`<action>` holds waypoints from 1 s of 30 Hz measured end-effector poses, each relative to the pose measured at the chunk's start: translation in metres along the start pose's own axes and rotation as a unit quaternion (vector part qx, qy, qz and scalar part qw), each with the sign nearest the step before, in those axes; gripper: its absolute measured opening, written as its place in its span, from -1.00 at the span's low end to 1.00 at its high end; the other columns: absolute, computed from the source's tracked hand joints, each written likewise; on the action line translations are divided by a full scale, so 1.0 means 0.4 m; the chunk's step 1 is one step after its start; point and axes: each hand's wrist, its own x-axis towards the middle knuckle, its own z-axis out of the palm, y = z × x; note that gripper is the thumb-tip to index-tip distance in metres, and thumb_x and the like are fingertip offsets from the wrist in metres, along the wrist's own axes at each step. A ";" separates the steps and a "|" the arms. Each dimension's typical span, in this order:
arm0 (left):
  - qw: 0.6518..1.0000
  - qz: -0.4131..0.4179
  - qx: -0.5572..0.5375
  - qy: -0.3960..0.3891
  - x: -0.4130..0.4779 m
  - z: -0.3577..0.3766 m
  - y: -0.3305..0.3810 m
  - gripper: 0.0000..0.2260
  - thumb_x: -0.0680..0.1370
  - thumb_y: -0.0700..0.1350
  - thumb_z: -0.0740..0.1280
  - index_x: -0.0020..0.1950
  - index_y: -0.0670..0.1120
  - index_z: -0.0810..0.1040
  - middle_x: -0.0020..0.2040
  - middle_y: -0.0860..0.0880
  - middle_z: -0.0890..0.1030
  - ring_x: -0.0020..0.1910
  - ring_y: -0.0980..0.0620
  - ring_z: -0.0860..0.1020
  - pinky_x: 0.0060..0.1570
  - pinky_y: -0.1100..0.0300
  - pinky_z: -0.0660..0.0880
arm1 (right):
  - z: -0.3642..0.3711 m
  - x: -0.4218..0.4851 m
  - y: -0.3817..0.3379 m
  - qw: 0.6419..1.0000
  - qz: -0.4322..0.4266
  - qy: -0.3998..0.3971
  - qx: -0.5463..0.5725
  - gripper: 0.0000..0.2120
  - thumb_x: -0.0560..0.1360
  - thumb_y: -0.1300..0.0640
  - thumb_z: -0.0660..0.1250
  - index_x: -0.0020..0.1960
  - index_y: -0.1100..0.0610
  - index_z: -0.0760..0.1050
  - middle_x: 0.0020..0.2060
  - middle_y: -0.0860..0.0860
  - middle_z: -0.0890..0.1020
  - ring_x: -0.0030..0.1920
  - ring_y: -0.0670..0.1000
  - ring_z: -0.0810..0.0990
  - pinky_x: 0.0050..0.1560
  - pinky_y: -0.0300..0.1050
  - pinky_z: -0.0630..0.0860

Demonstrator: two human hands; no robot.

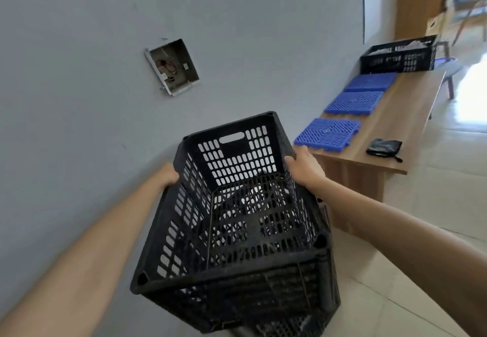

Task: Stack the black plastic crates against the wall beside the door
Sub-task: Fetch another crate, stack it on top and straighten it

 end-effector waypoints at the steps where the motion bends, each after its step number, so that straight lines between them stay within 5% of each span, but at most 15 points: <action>1: 1.000 0.004 0.014 -0.003 0.018 0.003 0.003 -0.92 0.54 -0.38 0.21 -0.04 -0.26 0.44 -0.05 -0.19 0.49 -0.03 -0.12 0.48 -0.07 0.08 0.38 | 0.005 -0.010 0.004 1.000 0.008 0.017 0.008 -0.55 0.60 0.07 0.14 0.38 0.31 0.21 0.32 0.25 0.39 0.28 0.24 0.41 0.25 0.13 0.39; 5: 0.997 -0.001 0.080 0.004 0.078 0.025 -0.007 -0.87 0.55 -0.35 0.18 0.04 -0.32 0.48 -0.02 -0.28 0.52 0.00 -0.17 0.52 -0.08 0.03 0.41 | 0.022 -0.034 -0.024 0.996 -0.040 0.082 0.024 -0.49 0.52 0.20 0.21 0.41 0.12 0.11 0.41 0.16 0.17 0.41 0.23 0.20 0.34 0.17 0.27; 7: 0.995 0.016 0.099 0.005 0.101 0.039 -0.012 -0.90 0.55 -0.35 0.18 0.00 -0.27 0.47 -0.16 -0.23 0.52 -0.06 -0.12 0.50 -0.14 0.08 0.38 | 0.031 -0.036 -0.045 0.994 -0.091 0.060 -0.009 -0.37 0.50 0.21 0.20 0.49 0.02 0.02 0.51 0.12 0.00 0.52 0.18 -0.03 0.48 0.15 0.06; 10: 0.994 0.041 0.097 0.008 0.139 0.049 -0.020 -0.91 0.57 -0.27 0.22 -0.08 -0.20 0.50 -0.23 -0.15 0.52 -0.13 -0.02 0.46 -0.16 0.19 0.33 | 0.052 -0.039 -0.045 0.980 -0.171 -0.024 -0.100 -0.54 0.54 0.06 0.20 0.42 -0.03 0.24 0.55 0.09 0.00 0.54 0.13 -0.28 0.49 0.11 -0.26; 12: 0.993 0.051 0.105 0.012 0.168 0.048 -0.026 -0.87 0.56 -0.25 0.21 -0.02 -0.23 0.54 -0.07 -0.21 0.59 -0.11 -0.07 0.51 -0.12 0.16 0.40 | 0.041 -0.040 -0.029 0.960 -0.226 -0.085 -0.139 -0.67 0.57 -0.09 0.15 0.28 -0.04 0.43 0.54 0.06 0.13 0.55 0.11 -0.27 0.47 0.12 -0.31; 16: 0.986 0.064 0.152 0.011 0.222 0.042 -0.031 -0.73 0.54 -0.29 0.16 0.18 -0.23 0.53 0.14 -0.27 0.60 0.12 -0.22 0.56 0.10 0.01 0.51 | -0.013 -0.033 -0.012 0.883 -0.335 -0.222 -0.243 -0.40 0.59 -0.28 -0.12 0.27 0.05 0.50 0.35 -0.02 0.45 0.55 0.04 -0.04 0.52 0.11 -0.26; 18: 0.982 0.089 0.164 0.012 0.244 0.044 -0.022 -0.74 0.55 -0.26 0.16 0.17 -0.20 0.54 0.14 -0.26 0.60 0.12 -0.22 0.56 0.06 0.07 0.49 | -0.018 -0.031 -0.009 0.866 -0.360 -0.234 -0.256 -0.37 0.57 -0.31 -0.18 0.20 0.03 0.50 0.22 -0.03 0.51 0.52 0.04 0.08 0.52 0.11 -0.19; 30: 0.974 0.115 0.181 0.077 0.407 0.101 0.026 -0.74 0.57 -0.29 0.06 0.16 -0.19 0.48 0.12 -0.26 0.55 -0.05 -0.16 0.49 -0.07 0.06 0.43 | 0.091 -0.025 -0.042 0.898 -0.359 -0.167 -0.192 -0.56 0.59 -0.29 -0.04 0.18 -0.06 0.46 0.19 -0.10 0.42 0.41 0.01 0.14 0.48 0.17 -0.18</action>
